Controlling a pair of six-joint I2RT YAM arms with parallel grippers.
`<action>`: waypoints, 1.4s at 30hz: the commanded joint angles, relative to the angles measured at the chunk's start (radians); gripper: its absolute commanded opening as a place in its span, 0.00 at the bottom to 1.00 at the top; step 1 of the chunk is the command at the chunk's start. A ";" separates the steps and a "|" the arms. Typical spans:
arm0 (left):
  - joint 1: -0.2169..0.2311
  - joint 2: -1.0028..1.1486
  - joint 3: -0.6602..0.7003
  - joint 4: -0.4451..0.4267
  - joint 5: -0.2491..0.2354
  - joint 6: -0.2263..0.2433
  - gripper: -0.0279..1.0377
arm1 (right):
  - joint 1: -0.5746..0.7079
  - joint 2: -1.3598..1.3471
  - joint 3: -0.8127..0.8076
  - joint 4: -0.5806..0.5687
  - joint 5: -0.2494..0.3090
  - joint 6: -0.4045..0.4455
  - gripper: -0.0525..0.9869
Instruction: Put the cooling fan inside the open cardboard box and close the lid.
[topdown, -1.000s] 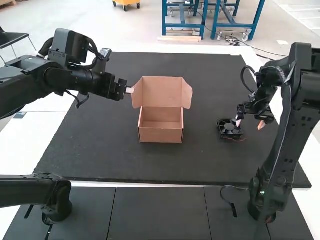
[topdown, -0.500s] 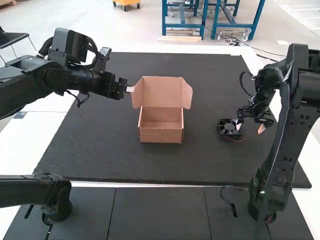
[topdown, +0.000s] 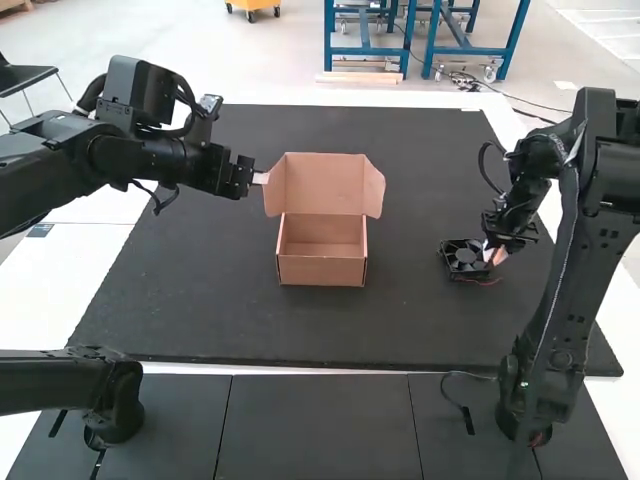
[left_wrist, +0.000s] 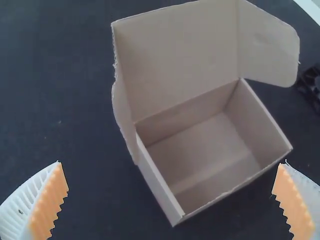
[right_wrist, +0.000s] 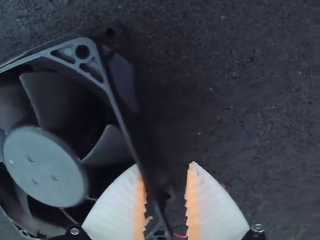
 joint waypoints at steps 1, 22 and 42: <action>0.009 -0.019 0.054 0.004 -0.009 -0.008 0.93 | -0.009 0.017 0.036 -0.005 -0.042 0.005 0.20; 0.009 -0.021 0.045 -0.006 -0.024 -0.010 0.93 | -0.002 -0.027 0.008 -0.008 -0.131 -0.007 0.03; 0.009 -0.087 -0.150 0.019 -0.038 0.020 0.93 | -0.002 -0.383 -0.099 -0.128 -0.327 0.057 0.03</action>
